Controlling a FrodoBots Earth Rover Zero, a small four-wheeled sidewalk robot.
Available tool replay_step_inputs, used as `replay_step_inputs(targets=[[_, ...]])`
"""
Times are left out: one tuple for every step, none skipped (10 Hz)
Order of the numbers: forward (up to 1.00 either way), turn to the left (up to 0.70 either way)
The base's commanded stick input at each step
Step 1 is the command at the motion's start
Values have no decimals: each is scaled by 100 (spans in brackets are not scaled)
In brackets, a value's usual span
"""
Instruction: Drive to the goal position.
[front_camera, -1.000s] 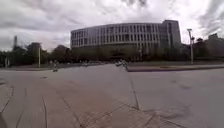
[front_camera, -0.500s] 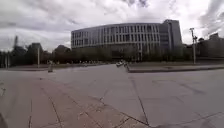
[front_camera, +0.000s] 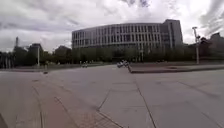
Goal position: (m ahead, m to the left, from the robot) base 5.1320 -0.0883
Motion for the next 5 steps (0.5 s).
replay_step_inputs(targets=[[70, 1], [70, 1], [70, 1], [70, 1], [70, 1]])
